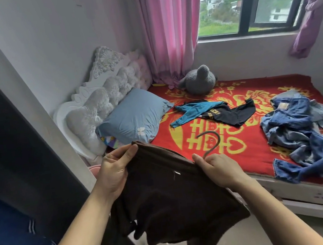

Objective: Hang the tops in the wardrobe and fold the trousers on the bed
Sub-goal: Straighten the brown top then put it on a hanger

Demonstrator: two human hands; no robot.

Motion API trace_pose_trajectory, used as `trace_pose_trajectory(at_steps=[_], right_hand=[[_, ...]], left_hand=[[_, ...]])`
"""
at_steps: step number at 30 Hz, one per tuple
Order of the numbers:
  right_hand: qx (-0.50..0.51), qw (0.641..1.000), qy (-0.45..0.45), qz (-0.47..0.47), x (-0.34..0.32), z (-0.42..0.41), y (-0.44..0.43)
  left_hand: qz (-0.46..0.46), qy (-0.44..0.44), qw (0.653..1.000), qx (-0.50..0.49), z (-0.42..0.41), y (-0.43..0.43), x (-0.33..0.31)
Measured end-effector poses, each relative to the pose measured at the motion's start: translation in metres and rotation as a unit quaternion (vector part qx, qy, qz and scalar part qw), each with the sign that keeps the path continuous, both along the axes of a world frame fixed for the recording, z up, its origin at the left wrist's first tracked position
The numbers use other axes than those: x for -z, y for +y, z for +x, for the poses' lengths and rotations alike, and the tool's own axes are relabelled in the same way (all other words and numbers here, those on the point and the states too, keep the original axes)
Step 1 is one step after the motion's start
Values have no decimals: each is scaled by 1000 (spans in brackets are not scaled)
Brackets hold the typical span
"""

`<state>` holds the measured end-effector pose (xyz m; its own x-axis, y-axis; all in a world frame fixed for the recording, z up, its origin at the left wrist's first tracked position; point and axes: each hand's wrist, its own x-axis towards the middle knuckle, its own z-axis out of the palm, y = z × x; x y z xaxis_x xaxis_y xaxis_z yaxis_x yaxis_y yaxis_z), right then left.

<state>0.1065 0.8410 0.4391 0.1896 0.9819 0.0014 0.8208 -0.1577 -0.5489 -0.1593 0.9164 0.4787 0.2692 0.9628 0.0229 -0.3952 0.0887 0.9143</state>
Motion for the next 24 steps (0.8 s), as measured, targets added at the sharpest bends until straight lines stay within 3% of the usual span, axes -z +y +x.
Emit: trace_pose_trajectory(at_steps=[4,6,9,11,14,16,18,19,22,24], right_hand=[[-119,981,92,124,-15,-15,10],[-130,974,102,155,-26,-23,18],[-144,987,-54,34,-26,-16,35],[-137,985,-102,2,-26,-11,41],[-106,990,19,87,-48,-6,46],[-107,986,63,115,-70,-4,48],[-119,985,46,120,-87,-2,49],[-128,984,41,121,-93,-1,48],[-149,979,33,137,-111,1,49],[-156,977,38,144,-119,4,50]], left_hand=[[33,131,991,-9,-3,-4,5],[36,136,990,-29,-5,-3,3],[39,94,993,-63,-17,2,-1],[60,140,988,-29,-20,-4,-5],[92,283,954,29,-19,-10,-6],[112,380,918,-23,-29,3,-1],[116,456,878,-86,-42,17,-3],[99,472,872,-83,-45,21,-5],[6,438,899,29,-46,18,-10],[-2,393,914,99,-48,12,-16]])
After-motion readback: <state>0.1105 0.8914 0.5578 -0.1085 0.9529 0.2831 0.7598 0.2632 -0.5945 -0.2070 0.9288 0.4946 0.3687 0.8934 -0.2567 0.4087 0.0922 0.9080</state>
